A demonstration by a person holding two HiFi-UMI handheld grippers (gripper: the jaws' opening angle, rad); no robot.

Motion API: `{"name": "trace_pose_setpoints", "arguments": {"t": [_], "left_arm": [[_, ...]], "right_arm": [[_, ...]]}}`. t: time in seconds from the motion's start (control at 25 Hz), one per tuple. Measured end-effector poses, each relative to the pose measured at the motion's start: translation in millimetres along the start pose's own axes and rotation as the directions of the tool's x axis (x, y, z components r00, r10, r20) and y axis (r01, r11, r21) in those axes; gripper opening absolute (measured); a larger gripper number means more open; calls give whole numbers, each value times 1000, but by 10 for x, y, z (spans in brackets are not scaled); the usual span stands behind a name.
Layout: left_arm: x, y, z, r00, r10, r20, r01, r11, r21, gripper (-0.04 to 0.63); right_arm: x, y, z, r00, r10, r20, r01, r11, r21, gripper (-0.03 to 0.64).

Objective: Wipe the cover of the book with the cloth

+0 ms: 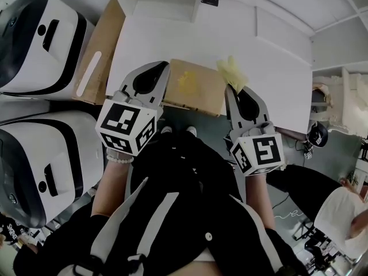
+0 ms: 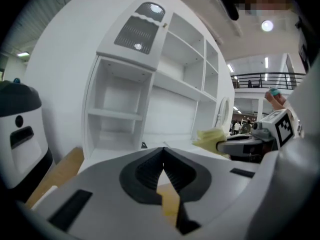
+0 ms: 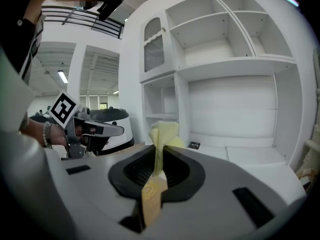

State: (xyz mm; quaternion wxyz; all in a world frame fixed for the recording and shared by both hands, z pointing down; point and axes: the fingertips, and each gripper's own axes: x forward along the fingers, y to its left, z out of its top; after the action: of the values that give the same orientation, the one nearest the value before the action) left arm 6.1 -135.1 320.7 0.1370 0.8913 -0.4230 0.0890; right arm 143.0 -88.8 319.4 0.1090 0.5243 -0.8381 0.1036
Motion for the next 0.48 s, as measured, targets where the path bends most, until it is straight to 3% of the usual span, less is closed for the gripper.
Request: {"name": "trace_pose_setpoints", "arguments": {"t": [0.32,0.48], "left_arm": [[-143,-206,423,996,-21,92,15,997,71,2],[-193,-220,518,995,-10,101,0,995,99,2]], "right_arm": [[18,161,300,997,45,58,-42,998,-44,35],[42,221,386,995,59,77,-55,997,-51,35]]}}
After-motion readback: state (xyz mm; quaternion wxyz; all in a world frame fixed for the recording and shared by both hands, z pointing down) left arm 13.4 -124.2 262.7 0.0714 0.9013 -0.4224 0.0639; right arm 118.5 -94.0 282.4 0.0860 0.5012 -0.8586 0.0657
